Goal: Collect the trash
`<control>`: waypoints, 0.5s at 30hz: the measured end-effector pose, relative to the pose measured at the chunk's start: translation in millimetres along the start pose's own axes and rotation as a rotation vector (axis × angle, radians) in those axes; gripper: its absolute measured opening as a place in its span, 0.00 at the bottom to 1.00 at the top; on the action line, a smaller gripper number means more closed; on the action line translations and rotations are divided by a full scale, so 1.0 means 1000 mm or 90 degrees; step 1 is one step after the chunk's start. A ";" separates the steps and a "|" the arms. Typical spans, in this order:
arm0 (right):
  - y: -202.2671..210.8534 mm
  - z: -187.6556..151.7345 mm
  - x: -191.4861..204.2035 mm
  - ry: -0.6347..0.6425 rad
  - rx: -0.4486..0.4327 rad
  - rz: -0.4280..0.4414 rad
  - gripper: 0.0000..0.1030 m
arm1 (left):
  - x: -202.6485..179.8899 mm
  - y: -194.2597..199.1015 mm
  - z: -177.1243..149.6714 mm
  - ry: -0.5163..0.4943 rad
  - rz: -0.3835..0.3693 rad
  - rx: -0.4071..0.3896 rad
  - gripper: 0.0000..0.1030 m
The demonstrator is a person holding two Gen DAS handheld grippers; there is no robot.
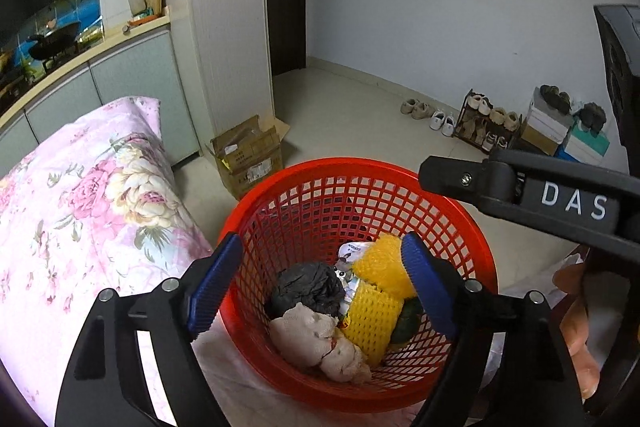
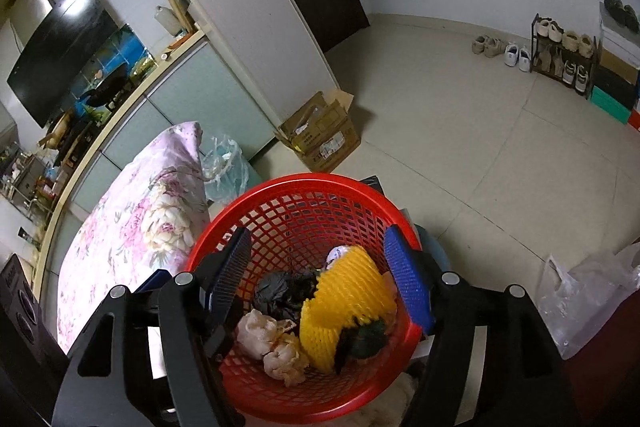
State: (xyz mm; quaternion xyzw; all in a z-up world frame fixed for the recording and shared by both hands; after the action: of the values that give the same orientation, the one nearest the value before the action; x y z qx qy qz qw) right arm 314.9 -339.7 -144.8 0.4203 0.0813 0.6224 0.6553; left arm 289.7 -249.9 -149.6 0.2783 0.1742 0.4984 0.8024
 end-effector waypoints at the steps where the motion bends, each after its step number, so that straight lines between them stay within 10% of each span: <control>1: 0.001 0.001 0.000 -0.001 -0.001 0.001 0.65 | -0.001 0.001 0.001 -0.003 0.001 -0.002 0.78; 15: 0.009 0.010 -0.017 -0.030 -0.025 -0.022 0.75 | -0.002 0.002 0.003 -0.007 0.008 -0.004 0.82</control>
State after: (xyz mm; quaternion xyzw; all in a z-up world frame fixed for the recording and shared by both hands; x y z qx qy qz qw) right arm 310.6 -360.4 -139.5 0.4206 0.0612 0.6021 0.6759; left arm 288.8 -251.6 -145.9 0.2797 0.1668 0.5024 0.8010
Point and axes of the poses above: each gripper's, at about its wrist camera, not at the fingertips, and y roughly against the way its jaws point, x to its left, z to its top, the point moved 10 cm from there along -y, roughly the way its jaws point, and after that the axes turned 5 degrees about -x, right-handed, at the moved point
